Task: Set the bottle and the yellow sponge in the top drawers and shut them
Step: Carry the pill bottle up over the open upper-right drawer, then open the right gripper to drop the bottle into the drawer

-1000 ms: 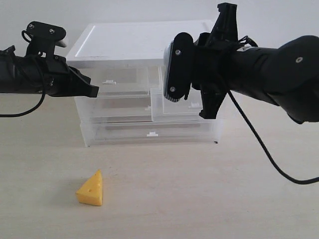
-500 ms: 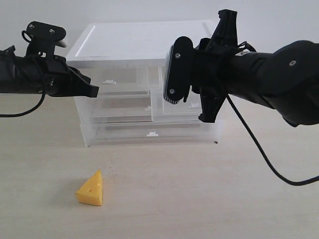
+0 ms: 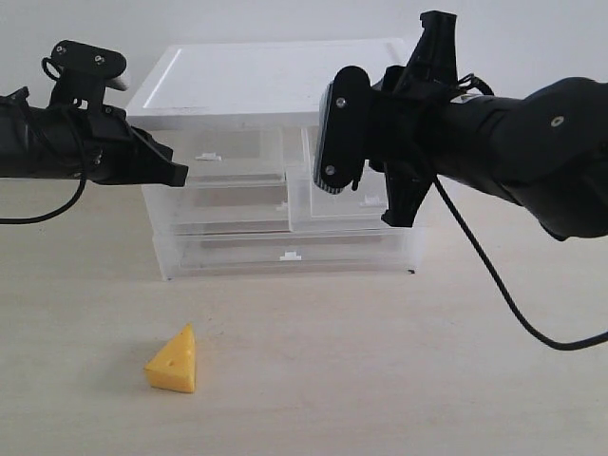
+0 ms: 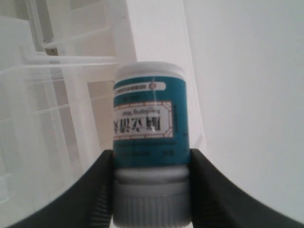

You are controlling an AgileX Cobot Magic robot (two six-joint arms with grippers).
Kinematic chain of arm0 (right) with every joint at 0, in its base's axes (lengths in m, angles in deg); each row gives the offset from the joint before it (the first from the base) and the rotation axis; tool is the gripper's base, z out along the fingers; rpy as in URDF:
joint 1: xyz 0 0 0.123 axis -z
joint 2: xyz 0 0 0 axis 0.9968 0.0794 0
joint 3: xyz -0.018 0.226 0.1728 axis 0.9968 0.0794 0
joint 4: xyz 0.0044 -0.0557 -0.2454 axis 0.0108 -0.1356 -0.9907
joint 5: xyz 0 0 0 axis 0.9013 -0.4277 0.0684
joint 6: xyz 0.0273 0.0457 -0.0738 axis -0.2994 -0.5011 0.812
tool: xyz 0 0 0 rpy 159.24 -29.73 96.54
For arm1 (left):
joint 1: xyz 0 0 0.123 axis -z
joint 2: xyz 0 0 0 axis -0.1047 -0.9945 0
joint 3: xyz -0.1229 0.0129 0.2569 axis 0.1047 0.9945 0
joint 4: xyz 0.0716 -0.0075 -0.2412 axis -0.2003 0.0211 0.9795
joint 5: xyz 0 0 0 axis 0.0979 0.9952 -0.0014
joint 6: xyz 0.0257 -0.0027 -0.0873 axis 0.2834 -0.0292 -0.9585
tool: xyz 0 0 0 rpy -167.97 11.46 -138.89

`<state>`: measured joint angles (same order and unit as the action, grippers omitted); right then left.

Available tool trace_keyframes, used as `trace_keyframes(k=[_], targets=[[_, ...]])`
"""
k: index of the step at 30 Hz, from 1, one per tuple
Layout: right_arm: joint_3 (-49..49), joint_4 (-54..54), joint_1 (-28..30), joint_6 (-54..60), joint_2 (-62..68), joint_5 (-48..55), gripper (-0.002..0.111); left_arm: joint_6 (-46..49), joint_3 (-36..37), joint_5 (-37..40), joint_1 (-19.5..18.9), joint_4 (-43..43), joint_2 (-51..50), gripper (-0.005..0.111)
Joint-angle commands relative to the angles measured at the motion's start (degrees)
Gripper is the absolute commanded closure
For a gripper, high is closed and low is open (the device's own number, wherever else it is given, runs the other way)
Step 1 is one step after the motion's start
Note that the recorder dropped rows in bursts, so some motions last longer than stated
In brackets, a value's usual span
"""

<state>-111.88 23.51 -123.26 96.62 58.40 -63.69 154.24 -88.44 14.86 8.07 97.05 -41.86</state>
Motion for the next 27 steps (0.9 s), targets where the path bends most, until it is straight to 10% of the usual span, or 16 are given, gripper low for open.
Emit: trace_keyframes(k=[1,27], targets=[[-0.5,-0.2,0.3,0.2,-0.1,-0.6,0.072,0.3,0.2,0.2,-0.2,0.0,0.0,0.103],[-0.5,2.9,0.2,0.2,-0.1,-2.3,0.059,0.9,0.2,0.2,-0.2,0.0,0.0,0.103]])
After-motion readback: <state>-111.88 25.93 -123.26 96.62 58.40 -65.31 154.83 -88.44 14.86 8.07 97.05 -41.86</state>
